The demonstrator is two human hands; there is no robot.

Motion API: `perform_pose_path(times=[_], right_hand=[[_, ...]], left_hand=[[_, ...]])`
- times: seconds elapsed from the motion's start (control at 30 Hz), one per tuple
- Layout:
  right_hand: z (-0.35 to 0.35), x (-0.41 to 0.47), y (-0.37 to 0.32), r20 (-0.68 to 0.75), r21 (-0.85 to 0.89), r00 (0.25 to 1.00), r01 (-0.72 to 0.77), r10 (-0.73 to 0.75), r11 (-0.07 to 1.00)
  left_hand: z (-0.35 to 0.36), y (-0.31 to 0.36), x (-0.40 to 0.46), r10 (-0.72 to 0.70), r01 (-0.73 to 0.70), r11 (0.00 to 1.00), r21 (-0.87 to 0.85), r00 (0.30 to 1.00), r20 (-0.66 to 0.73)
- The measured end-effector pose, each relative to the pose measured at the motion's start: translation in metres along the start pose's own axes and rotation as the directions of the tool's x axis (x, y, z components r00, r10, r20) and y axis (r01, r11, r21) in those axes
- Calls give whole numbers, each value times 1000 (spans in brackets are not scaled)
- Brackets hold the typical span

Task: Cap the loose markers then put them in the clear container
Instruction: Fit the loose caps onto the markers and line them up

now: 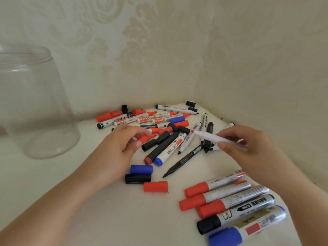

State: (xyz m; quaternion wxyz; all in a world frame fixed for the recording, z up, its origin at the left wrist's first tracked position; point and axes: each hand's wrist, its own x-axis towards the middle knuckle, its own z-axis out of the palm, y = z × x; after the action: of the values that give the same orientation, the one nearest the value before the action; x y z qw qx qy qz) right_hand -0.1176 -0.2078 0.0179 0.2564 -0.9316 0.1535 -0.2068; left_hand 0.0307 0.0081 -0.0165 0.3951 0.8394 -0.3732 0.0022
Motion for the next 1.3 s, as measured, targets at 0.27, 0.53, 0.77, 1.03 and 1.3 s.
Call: perform_pose_path(times=[0.27, 0.53, 0.77, 1.03, 1.3], right_hand=[[13, -6, -18, 84, 21, 977, 193, -194, 981], [13, -6, -15, 65, 30, 976, 205, -207, 978], [13, -7, -18, 87, 40, 968, 234, -237, 971], [15, -8, -18, 103, 35, 960, 258, -260, 966], [18, -10, -18, 119, -12, 933, 344, -340, 939]], left_hand=[[-1, 19, -4, -59, 72, 832, -550, 997, 41], [-2, 20, -7, 45, 1, 796, -605, 997, 61], [-2, 20, -8, 35, 8, 790, -613, 998, 58], [1, 19, -8, 66, -9, 825, -565, 995, 80], [4, 22, -13, 153, -128, 957, -262, 985, 77]])
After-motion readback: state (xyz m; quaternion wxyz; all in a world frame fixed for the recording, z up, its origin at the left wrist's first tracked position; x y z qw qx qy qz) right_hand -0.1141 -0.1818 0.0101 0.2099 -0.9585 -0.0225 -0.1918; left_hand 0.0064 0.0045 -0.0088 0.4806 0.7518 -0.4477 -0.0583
